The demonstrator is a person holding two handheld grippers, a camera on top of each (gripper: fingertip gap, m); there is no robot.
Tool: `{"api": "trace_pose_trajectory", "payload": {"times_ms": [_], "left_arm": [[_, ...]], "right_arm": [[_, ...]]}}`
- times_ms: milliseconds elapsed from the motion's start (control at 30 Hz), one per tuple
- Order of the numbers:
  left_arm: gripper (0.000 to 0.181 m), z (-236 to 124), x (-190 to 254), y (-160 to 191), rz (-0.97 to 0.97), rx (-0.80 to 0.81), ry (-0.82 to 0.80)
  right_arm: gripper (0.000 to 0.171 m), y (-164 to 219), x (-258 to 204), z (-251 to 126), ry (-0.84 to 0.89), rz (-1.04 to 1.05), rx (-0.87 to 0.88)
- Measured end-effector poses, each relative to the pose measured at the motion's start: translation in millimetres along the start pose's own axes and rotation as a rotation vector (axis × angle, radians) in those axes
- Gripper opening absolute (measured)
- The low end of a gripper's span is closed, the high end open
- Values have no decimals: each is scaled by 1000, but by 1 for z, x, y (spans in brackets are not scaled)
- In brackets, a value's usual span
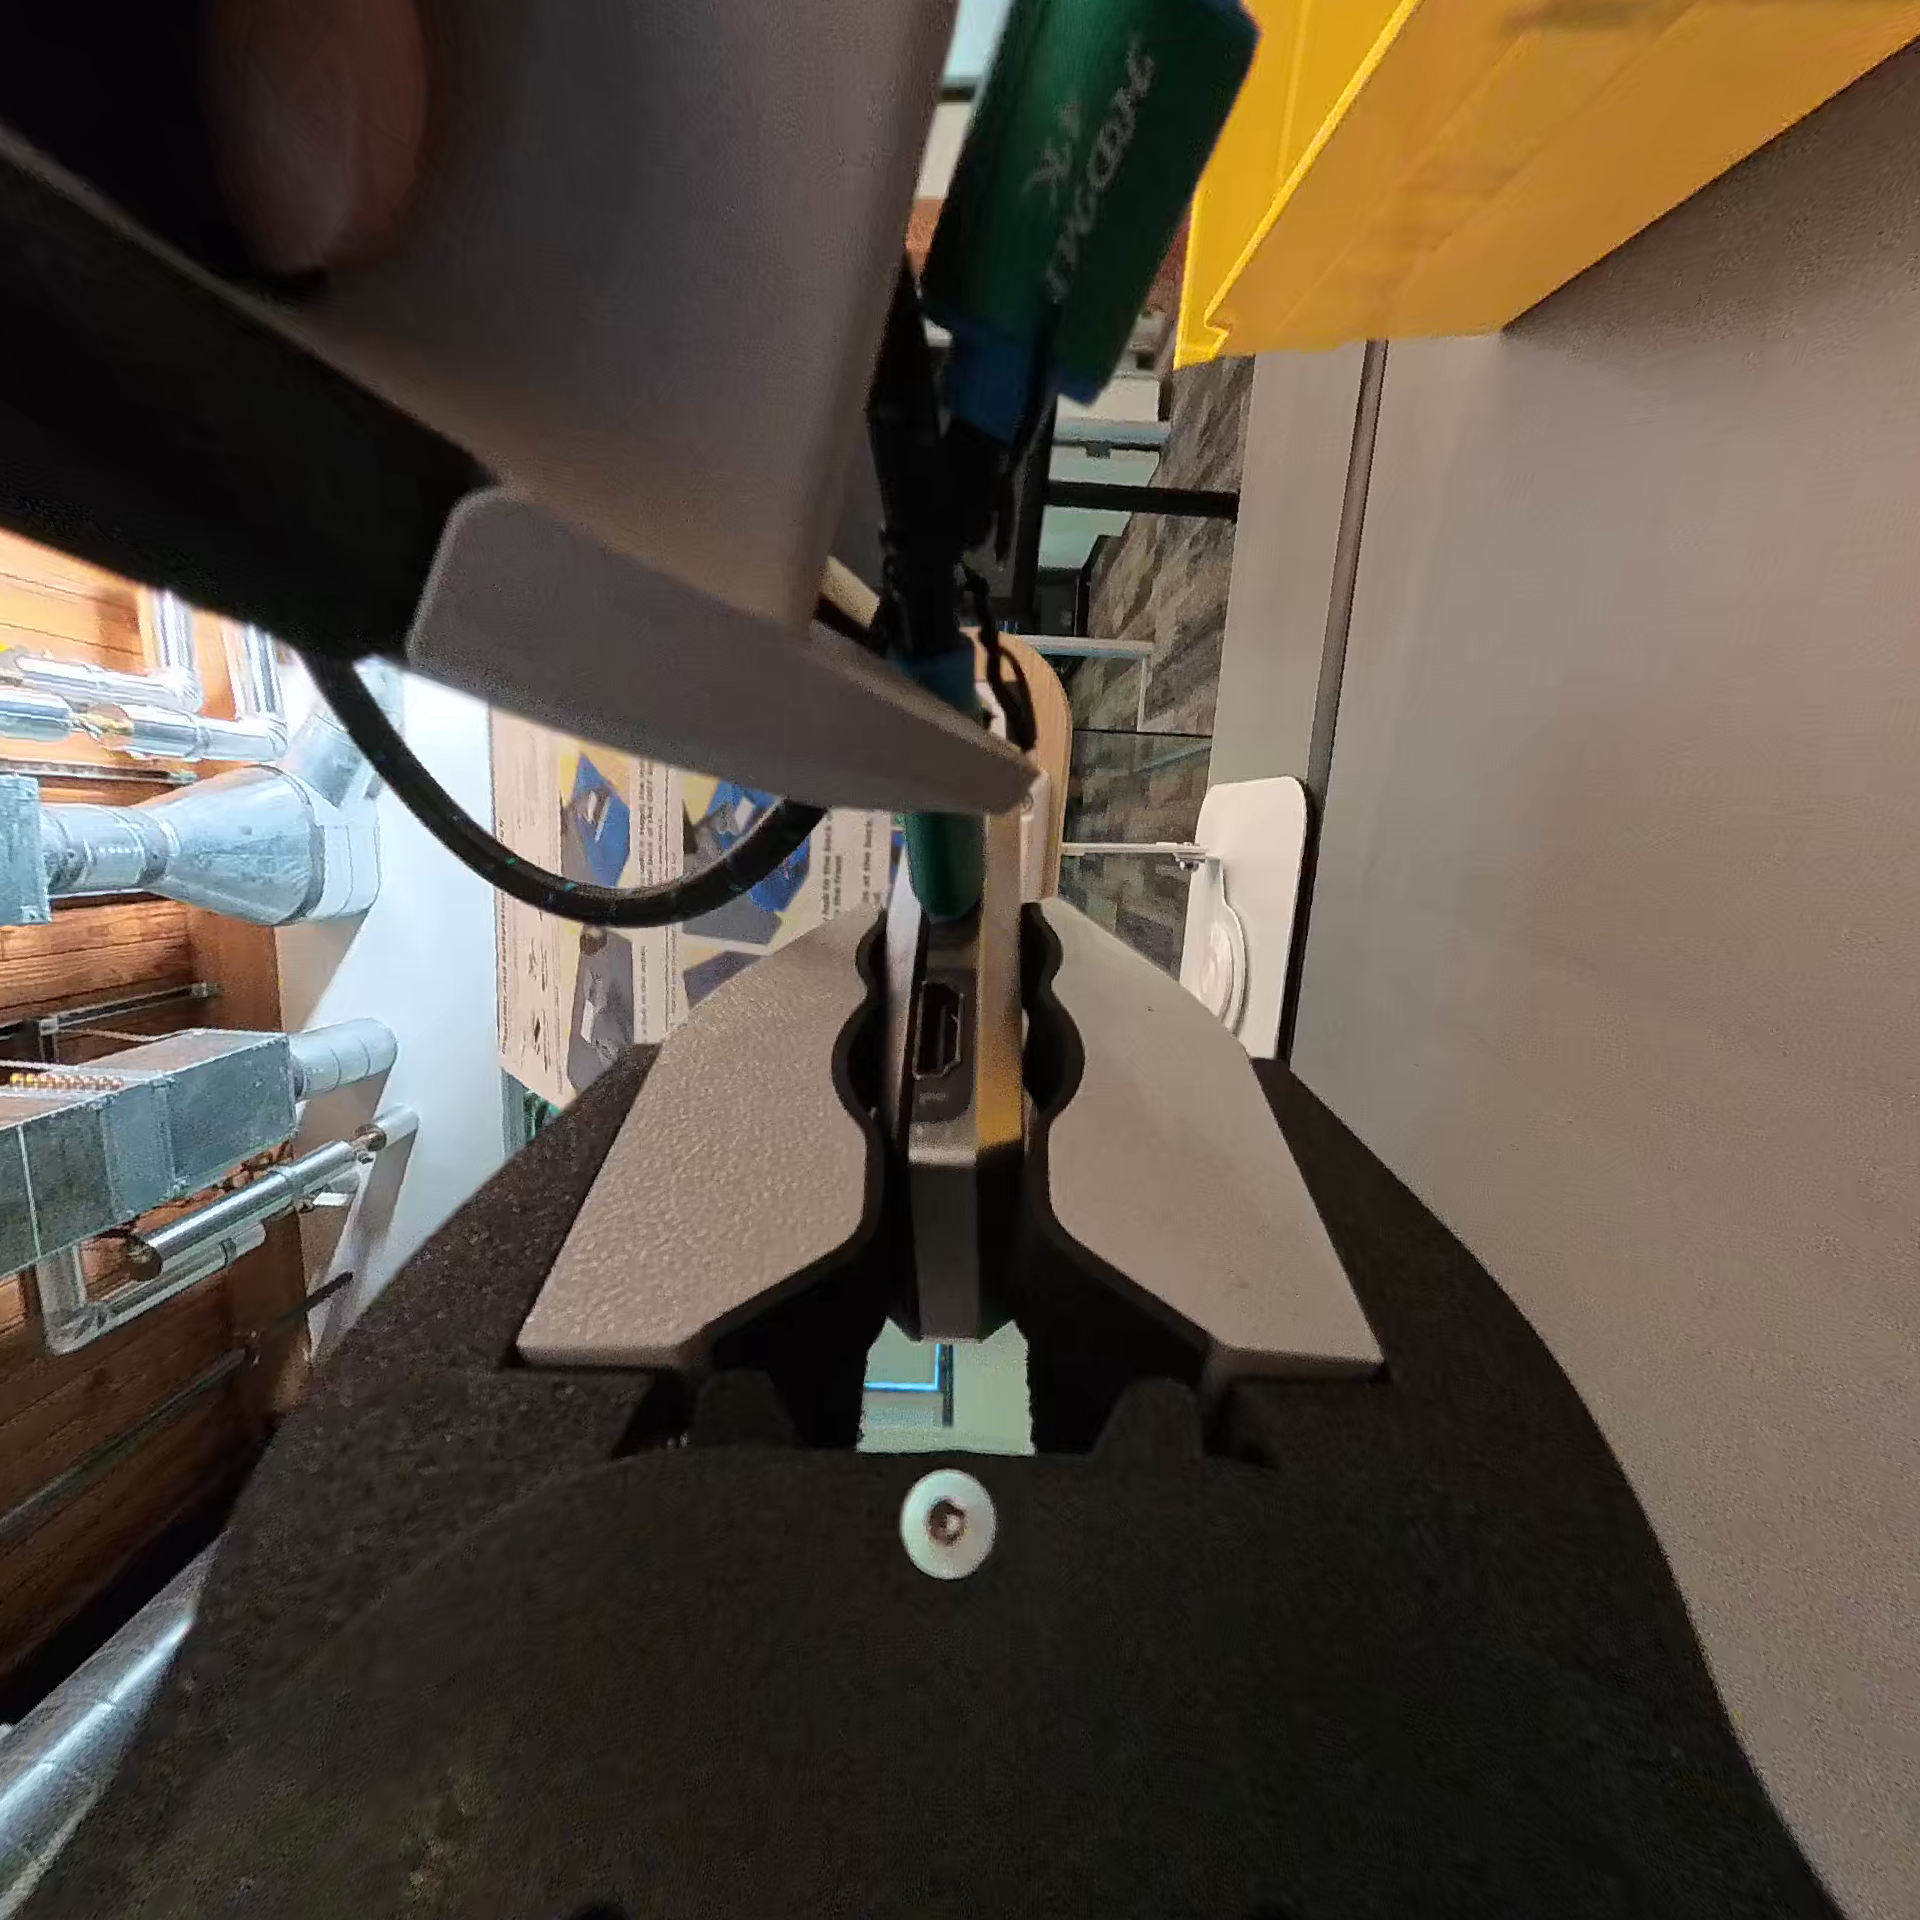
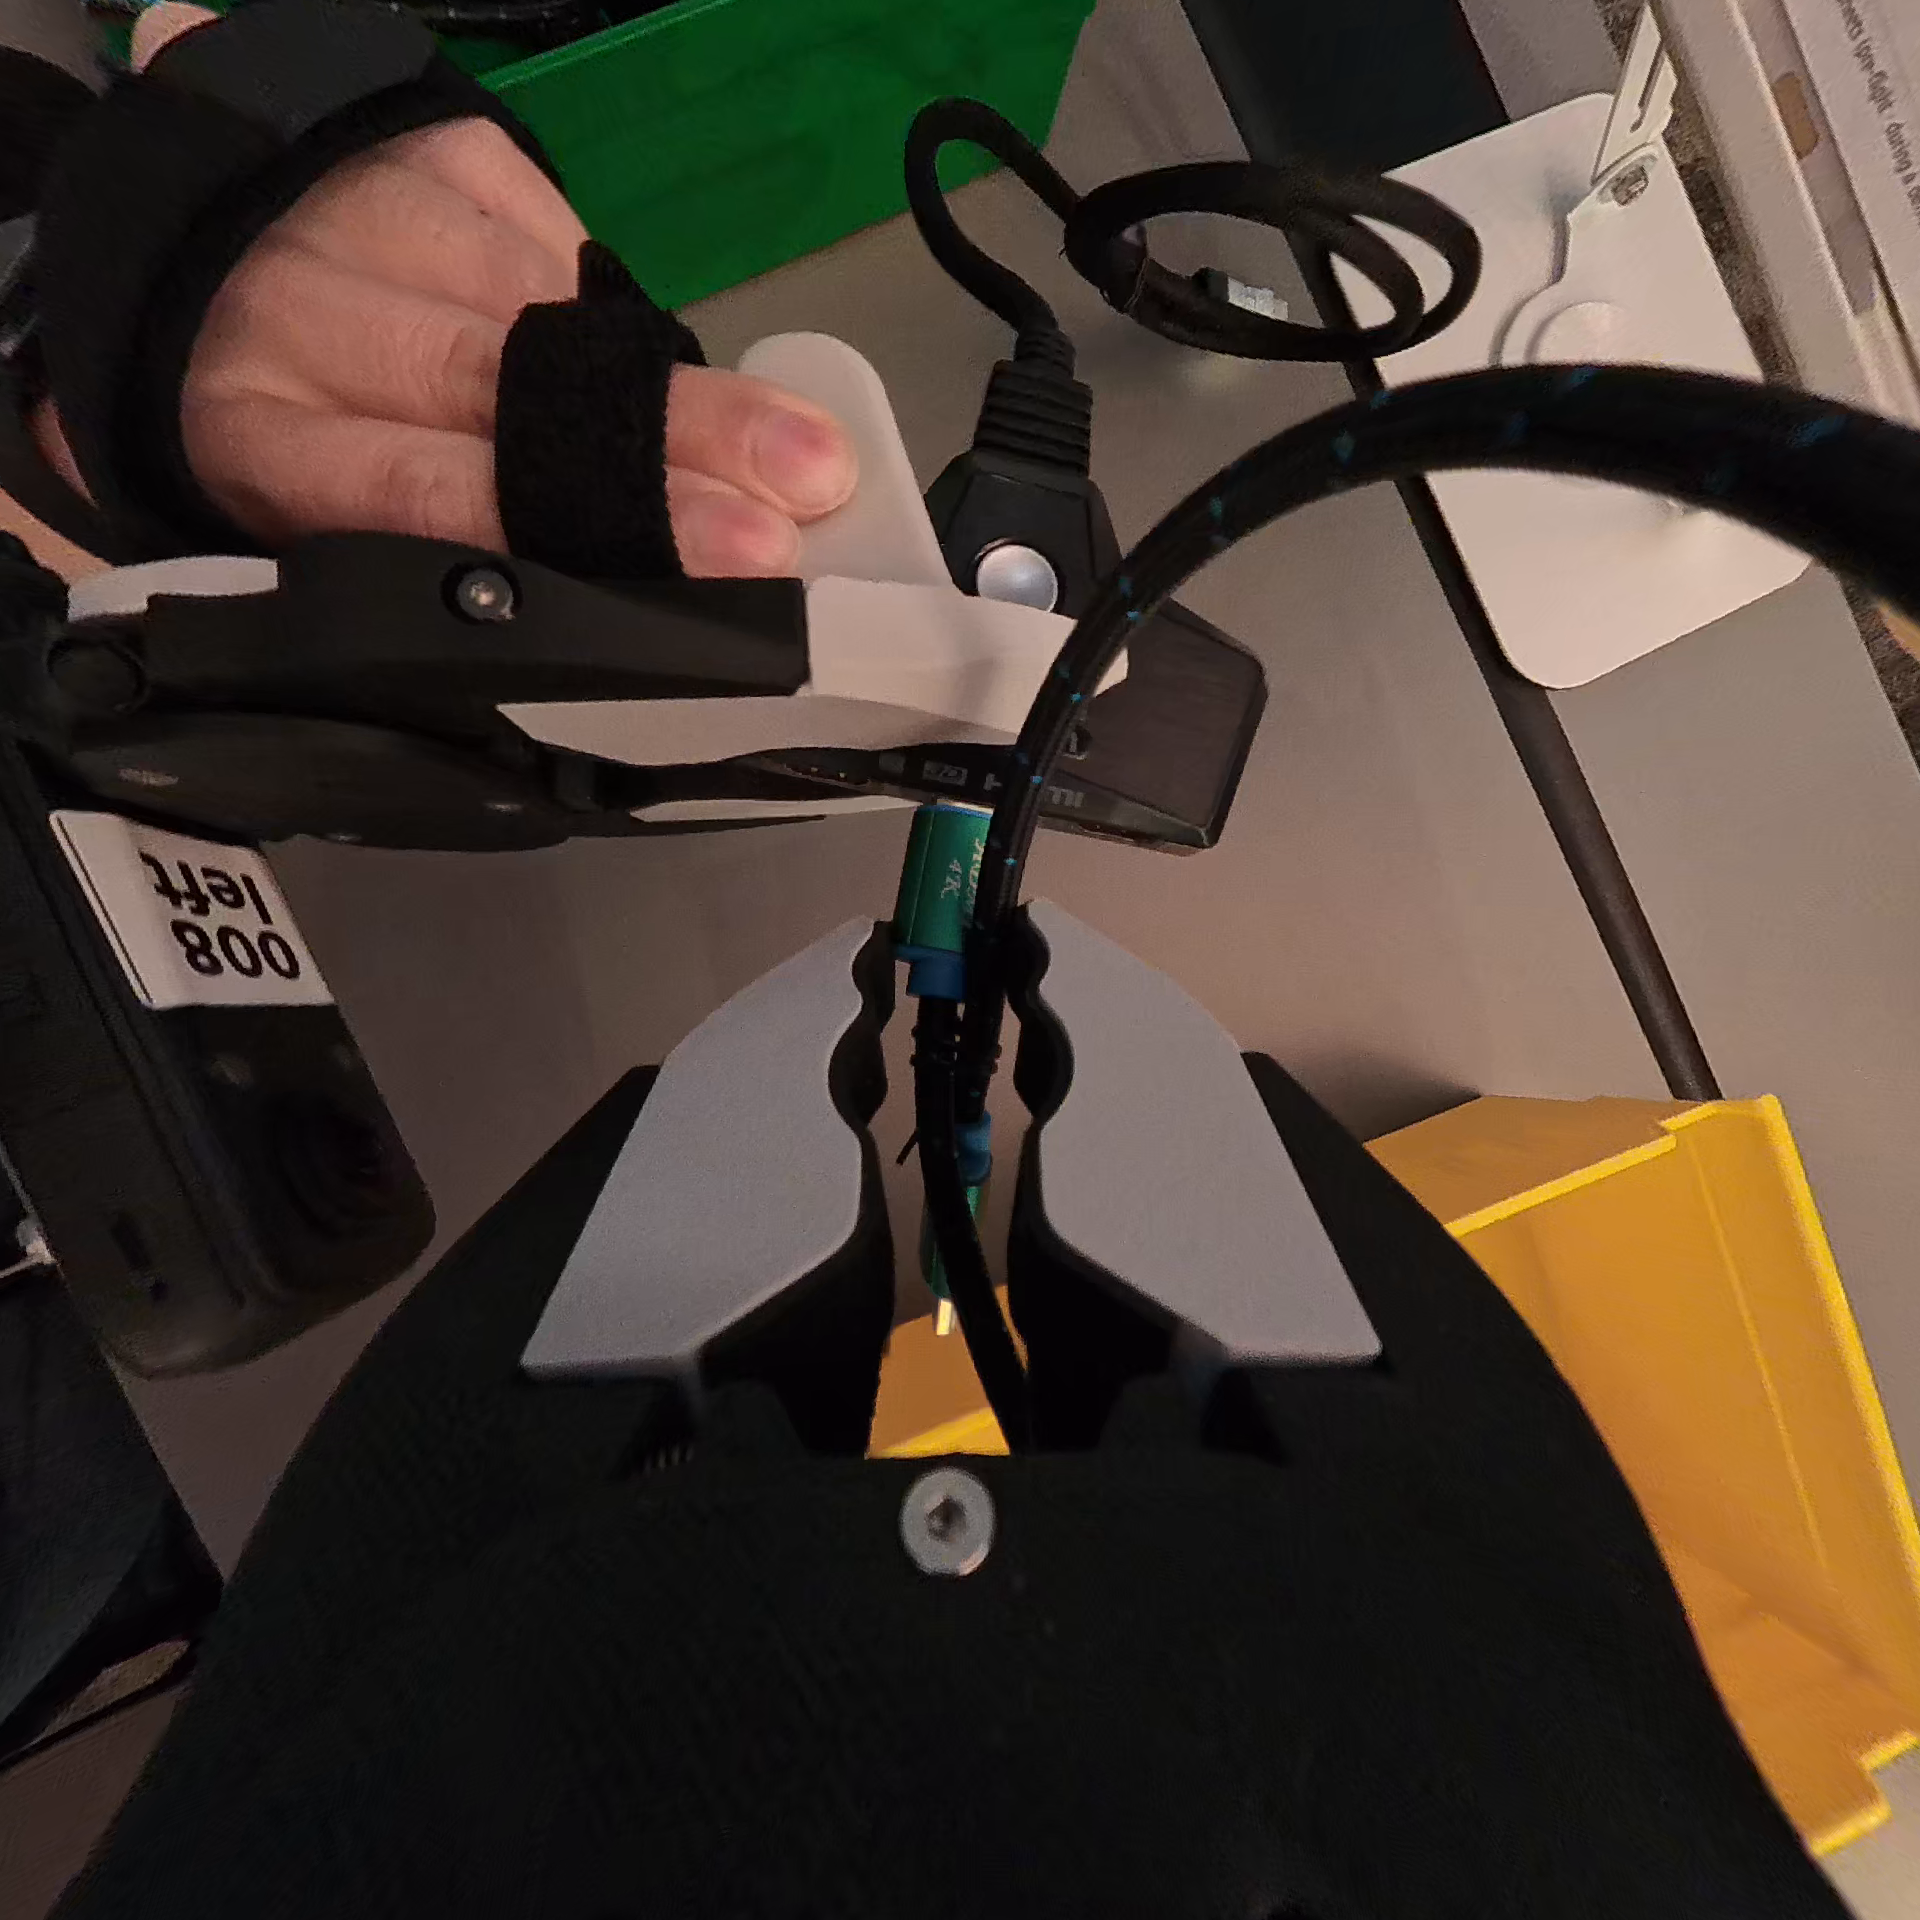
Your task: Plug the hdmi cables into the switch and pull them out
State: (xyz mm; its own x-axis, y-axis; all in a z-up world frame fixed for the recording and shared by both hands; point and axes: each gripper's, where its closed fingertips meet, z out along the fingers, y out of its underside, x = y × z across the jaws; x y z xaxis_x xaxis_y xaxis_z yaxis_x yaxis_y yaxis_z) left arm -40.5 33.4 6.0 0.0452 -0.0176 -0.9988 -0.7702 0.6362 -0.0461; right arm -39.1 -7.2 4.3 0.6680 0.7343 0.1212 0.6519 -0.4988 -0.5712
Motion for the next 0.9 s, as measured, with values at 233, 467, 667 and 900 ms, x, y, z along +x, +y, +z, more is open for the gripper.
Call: {"api": "trace_pose_trajectory", "payload": {"times_ms": [233,467,667,900], "left_arm": [[22,2,-11,6,18,-13,-45],[30,-4,-33,8,85,35,-226],[34,-4,-38,11,28,22,-218],[32,-3,-41,19,7,-36,-205]], "right_arm": [[22,-11,2,-4,53,-95,55],[22,-25,5,-21,184,-214,139],[21,-27,7,-24,201,-257,156],[21,-26,6,-31,207,-346,175]]}}
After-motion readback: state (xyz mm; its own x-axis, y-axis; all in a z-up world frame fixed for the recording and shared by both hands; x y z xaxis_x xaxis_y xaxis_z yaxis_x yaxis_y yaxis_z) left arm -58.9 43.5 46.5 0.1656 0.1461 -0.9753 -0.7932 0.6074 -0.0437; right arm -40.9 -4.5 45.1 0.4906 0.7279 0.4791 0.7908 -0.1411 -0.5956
